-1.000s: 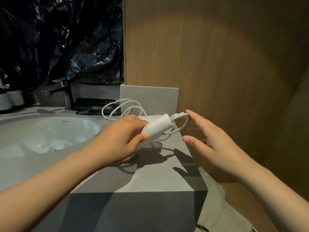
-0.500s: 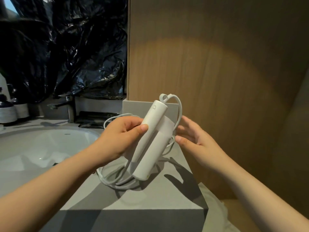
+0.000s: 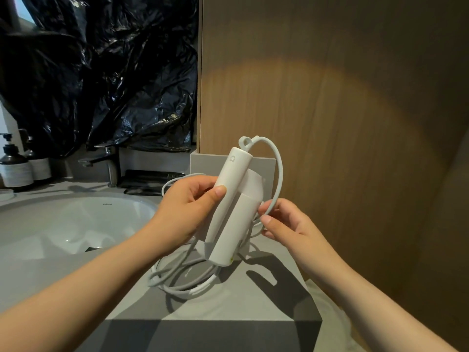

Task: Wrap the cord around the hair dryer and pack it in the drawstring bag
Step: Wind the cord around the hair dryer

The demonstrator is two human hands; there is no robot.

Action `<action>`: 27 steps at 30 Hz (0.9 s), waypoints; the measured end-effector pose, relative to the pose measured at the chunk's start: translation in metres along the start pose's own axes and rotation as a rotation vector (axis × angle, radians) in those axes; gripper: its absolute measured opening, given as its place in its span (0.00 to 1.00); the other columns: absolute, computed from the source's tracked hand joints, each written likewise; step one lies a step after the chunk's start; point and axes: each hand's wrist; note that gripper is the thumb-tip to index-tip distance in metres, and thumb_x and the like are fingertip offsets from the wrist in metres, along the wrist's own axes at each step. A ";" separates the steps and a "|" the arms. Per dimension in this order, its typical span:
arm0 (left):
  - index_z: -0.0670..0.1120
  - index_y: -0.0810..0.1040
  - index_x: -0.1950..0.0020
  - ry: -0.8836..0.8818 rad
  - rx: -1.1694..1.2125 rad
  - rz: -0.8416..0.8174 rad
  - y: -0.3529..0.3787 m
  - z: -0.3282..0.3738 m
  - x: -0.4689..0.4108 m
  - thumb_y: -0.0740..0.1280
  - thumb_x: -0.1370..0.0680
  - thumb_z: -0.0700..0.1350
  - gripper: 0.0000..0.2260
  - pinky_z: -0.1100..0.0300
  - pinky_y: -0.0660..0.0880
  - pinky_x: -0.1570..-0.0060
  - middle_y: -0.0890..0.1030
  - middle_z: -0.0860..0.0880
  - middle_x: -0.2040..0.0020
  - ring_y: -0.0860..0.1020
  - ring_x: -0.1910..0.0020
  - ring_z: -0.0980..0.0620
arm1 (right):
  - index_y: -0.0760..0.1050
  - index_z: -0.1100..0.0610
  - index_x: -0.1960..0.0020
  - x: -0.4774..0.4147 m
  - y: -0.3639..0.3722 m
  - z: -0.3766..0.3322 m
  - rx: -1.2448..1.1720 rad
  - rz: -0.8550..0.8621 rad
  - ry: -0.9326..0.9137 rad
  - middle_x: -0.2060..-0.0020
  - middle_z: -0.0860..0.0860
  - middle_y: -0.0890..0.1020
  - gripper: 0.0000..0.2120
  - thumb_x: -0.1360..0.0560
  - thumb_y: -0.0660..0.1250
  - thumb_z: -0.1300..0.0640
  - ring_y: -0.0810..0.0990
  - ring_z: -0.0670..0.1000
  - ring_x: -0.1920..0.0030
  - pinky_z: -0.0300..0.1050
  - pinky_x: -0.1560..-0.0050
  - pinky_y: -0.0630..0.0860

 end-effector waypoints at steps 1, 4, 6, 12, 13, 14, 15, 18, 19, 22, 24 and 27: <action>0.47 0.83 0.44 -0.002 0.022 -0.004 0.000 0.001 0.001 0.65 0.23 0.49 0.12 0.50 0.78 0.46 0.85 0.48 0.50 0.82 0.48 0.48 | 0.75 0.45 0.46 0.001 0.001 0.002 -0.015 0.006 0.011 0.49 0.41 0.81 0.06 0.22 0.64 0.52 0.80 0.43 0.45 0.38 0.45 0.79; 0.46 0.83 0.45 -0.030 0.114 -0.005 -0.001 -0.001 0.002 0.66 0.25 0.50 0.13 0.47 0.78 0.47 0.85 0.46 0.50 0.82 0.49 0.45 | 0.74 0.46 0.47 0.001 0.002 0.005 -0.008 0.042 0.015 0.50 0.41 0.81 0.05 0.22 0.64 0.52 0.80 0.41 0.47 0.32 0.51 0.78; 0.45 0.83 0.47 -0.026 0.156 0.012 0.001 0.000 0.003 0.66 0.21 0.45 0.08 0.50 0.78 0.50 0.85 0.46 0.52 0.83 0.53 0.48 | 0.74 0.48 0.49 0.001 0.003 0.004 -0.004 0.047 0.010 0.52 0.42 0.81 0.04 0.23 0.65 0.51 0.80 0.39 0.50 0.28 0.57 0.77; 0.43 0.82 0.46 0.011 0.222 0.113 -0.003 0.008 -0.008 0.63 0.20 0.41 0.09 0.65 0.75 0.66 0.85 0.47 0.57 0.81 0.62 0.56 | 0.73 0.56 0.49 -0.001 0.002 -0.009 -0.095 0.036 -0.035 0.64 0.50 0.79 0.16 0.27 0.61 0.45 0.80 0.48 0.65 0.36 0.62 0.79; 0.43 0.83 0.46 0.017 0.212 0.119 -0.004 0.010 -0.010 0.63 0.20 0.41 0.09 0.65 0.76 0.67 0.85 0.46 0.56 0.82 0.61 0.55 | 0.73 0.57 0.48 -0.001 0.002 -0.012 -0.134 0.024 -0.030 0.65 0.52 0.77 0.16 0.26 0.61 0.45 0.75 0.47 0.70 0.35 0.68 0.75; 0.43 0.83 0.46 0.024 0.209 0.126 -0.005 0.011 -0.011 0.63 0.20 0.42 0.09 0.65 0.75 0.67 0.85 0.46 0.56 0.81 0.61 0.55 | 0.73 0.56 0.47 -0.001 0.002 -0.013 -0.169 0.010 -0.014 0.65 0.52 0.75 0.16 0.25 0.60 0.45 0.71 0.46 0.73 0.35 0.73 0.70; 0.43 0.83 0.47 0.032 0.227 0.131 -0.006 0.013 -0.013 0.63 0.20 0.42 0.09 0.67 0.74 0.67 0.85 0.46 0.57 0.80 0.63 0.56 | 0.73 0.55 0.46 -0.002 0.003 -0.014 -0.189 -0.002 0.008 0.64 0.53 0.75 0.17 0.25 0.58 0.44 0.68 0.45 0.74 0.35 0.75 0.66; 0.43 0.83 0.52 0.020 0.329 0.159 -0.008 0.016 -0.016 0.61 0.19 0.41 0.10 0.63 0.72 0.66 0.82 0.44 0.59 0.77 0.63 0.52 | 0.73 0.48 0.41 0.000 0.005 -0.009 -0.172 -0.015 0.080 0.53 0.52 0.81 0.21 0.25 0.52 0.38 0.68 0.45 0.74 0.34 0.75 0.66; 0.44 0.83 0.53 0.013 0.347 0.162 -0.008 0.016 -0.016 0.61 0.19 0.42 0.11 0.61 0.72 0.65 0.82 0.43 0.59 0.77 0.62 0.49 | 0.72 0.45 0.38 0.001 0.006 -0.008 -0.180 -0.013 0.106 0.49 0.50 0.82 0.24 0.26 0.50 0.36 0.69 0.45 0.74 0.34 0.74 0.67; 0.43 0.83 0.53 -0.009 0.381 0.149 -0.004 0.016 -0.015 0.62 0.19 0.42 0.11 0.59 0.72 0.63 0.82 0.42 0.58 0.75 0.61 0.46 | 0.66 0.38 0.32 0.003 0.008 -0.007 -0.251 -0.033 0.184 0.42 0.42 0.80 0.28 0.29 0.46 0.32 0.70 0.46 0.74 0.34 0.72 0.72; 0.44 0.84 0.53 -0.025 0.415 0.141 0.000 0.016 -0.015 0.64 0.20 0.44 0.09 0.53 0.72 0.57 0.81 0.39 0.56 0.74 0.57 0.44 | 0.67 0.38 0.34 0.005 0.010 -0.010 -0.277 -0.093 0.230 0.53 0.41 0.83 0.26 0.29 0.47 0.33 0.68 0.47 0.75 0.34 0.71 0.70; 0.45 0.84 0.53 -0.012 0.405 0.127 0.004 0.017 -0.014 0.65 0.20 0.44 0.09 0.49 0.72 0.53 0.82 0.39 0.54 0.76 0.56 0.44 | 0.69 0.39 0.39 0.006 0.015 -0.014 -0.305 -0.175 0.260 0.72 0.40 0.79 0.18 0.25 0.52 0.37 0.66 0.46 0.76 0.34 0.72 0.68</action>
Point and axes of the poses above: each hand's wrist, its own x-axis away from the middle knuckle, its own y-axis out of the palm, z = x × y
